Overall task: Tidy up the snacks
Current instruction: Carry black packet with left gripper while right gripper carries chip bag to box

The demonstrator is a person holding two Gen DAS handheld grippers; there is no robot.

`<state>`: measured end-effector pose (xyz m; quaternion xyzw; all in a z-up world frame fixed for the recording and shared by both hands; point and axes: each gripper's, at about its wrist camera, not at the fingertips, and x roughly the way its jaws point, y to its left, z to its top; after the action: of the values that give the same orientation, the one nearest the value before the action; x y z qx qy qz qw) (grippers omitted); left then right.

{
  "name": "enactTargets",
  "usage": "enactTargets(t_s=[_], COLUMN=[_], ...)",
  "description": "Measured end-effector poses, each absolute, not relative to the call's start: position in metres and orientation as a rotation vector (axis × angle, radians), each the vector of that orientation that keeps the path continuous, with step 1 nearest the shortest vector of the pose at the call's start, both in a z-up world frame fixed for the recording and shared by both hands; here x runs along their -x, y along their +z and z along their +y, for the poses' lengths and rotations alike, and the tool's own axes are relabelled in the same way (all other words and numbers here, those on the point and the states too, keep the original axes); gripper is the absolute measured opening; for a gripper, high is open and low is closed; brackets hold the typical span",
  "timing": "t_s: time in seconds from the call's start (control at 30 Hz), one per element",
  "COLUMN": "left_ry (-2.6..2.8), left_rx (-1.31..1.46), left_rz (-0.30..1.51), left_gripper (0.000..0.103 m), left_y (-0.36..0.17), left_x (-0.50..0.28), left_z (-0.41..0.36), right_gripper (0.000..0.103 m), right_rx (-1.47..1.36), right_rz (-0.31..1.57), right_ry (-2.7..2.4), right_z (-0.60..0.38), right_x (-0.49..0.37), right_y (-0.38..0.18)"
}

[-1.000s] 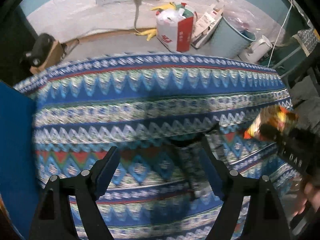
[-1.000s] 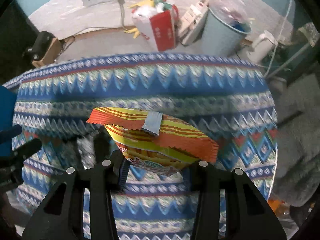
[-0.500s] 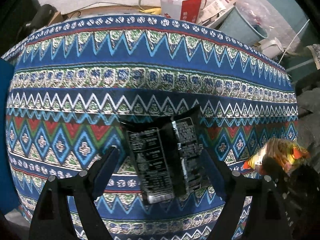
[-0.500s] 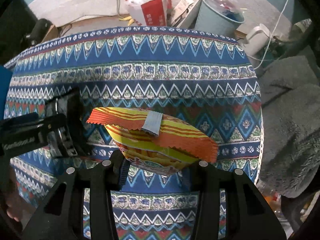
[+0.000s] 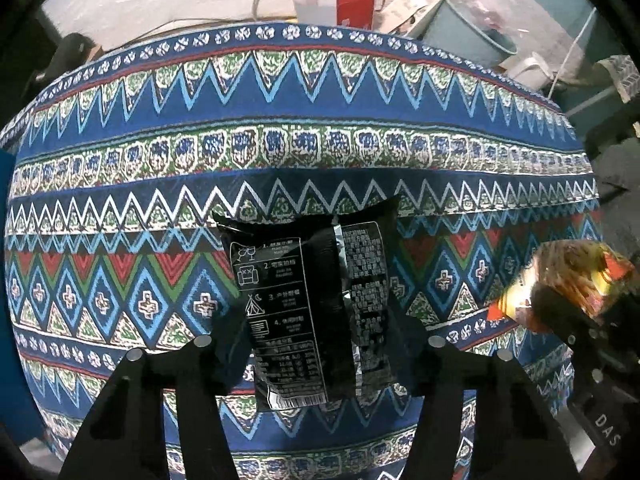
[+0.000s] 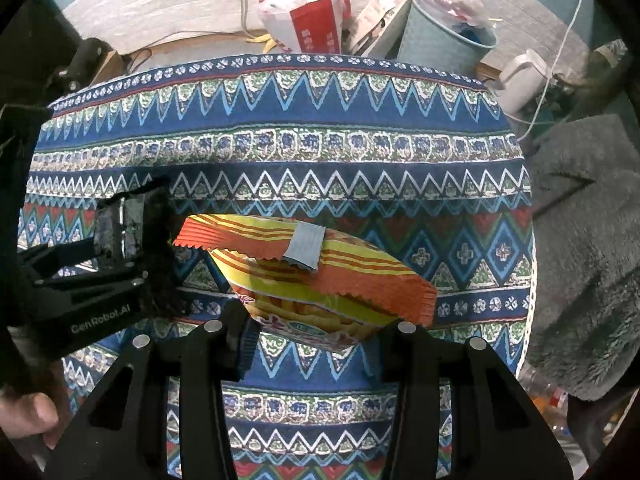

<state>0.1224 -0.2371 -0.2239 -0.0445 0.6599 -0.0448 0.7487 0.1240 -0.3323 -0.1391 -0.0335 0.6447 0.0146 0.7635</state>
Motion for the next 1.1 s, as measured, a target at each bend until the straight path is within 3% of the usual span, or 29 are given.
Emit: enactTargets(t_s=[0.4, 1.1], left_ry=[-0.138, -0.148], left_rx=[-0.013, -0.171], left_rz=[1.350, 1.186], left_gripper=[0.054, 0.054], left_y=[-0.174, -0.092], left_x=[-0.124, -0.087], left_z=[-0.209, -0.092], right_gripper=[0.043, 0.043], right_rx=[0.090, 0.171], right_rz=[1.327, 1.197], right_ry=[0.091, 0.252], right_z=[-0.297, -0.209], right_x=[-0.122, -0.119], right_y=[-0.110, -0.061])
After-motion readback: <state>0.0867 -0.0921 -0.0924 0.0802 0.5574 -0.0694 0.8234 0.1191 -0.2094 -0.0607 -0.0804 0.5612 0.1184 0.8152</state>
